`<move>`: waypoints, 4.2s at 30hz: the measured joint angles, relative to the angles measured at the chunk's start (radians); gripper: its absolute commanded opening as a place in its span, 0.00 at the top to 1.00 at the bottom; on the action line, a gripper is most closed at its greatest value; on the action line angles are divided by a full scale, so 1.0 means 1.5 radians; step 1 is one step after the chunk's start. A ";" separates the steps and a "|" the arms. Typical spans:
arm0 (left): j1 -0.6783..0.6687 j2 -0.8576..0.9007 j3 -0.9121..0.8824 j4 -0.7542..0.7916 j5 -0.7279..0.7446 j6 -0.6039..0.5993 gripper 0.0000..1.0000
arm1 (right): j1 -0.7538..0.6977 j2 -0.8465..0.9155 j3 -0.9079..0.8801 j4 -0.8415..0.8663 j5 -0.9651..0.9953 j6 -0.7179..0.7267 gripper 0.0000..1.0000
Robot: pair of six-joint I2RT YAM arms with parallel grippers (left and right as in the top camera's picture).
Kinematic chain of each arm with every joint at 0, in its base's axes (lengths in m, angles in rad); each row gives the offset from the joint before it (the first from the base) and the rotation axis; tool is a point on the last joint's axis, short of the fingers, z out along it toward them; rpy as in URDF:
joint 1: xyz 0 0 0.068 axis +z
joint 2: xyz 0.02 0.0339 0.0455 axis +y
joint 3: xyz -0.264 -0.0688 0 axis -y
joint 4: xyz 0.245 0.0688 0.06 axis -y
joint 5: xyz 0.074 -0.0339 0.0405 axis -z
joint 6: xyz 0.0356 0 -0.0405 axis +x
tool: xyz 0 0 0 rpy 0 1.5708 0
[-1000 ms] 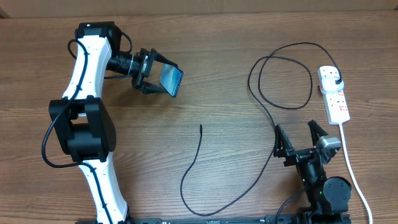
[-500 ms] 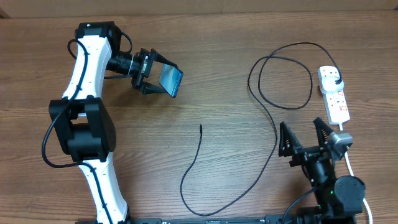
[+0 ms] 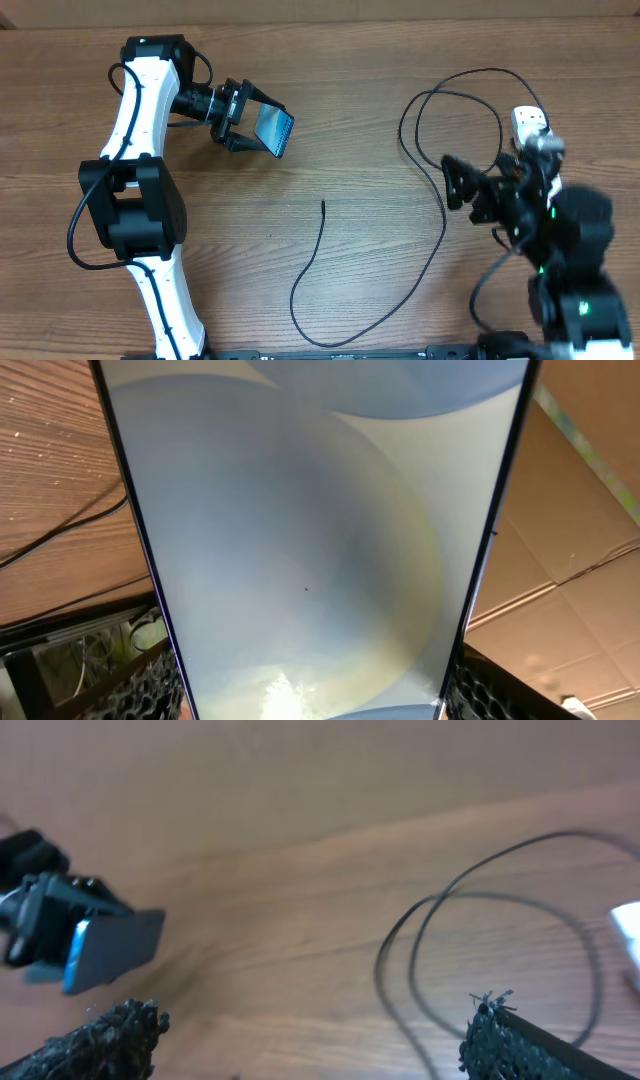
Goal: Plug charger to phone and switch on socket
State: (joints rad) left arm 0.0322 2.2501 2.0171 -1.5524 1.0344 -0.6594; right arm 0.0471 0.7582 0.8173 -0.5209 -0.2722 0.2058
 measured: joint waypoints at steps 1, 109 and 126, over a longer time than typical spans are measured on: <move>0.000 0.000 0.000 0.000 0.000 0.000 0.96 | 0.000 0.032 0.027 -0.012 -0.018 0.000 0.00; -0.199 0.000 0.000 0.111 -0.157 -0.362 0.96 | 0.250 0.484 0.210 -0.059 -0.126 0.403 0.37; -0.231 0.000 0.000 0.123 -0.132 -0.365 0.96 | 0.250 0.484 0.210 -0.060 -0.103 0.403 0.50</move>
State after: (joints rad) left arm -0.3141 2.2501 2.0171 -1.3674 0.8368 -1.2068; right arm 0.4225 1.4841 1.1324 -0.6102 -0.4271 0.8104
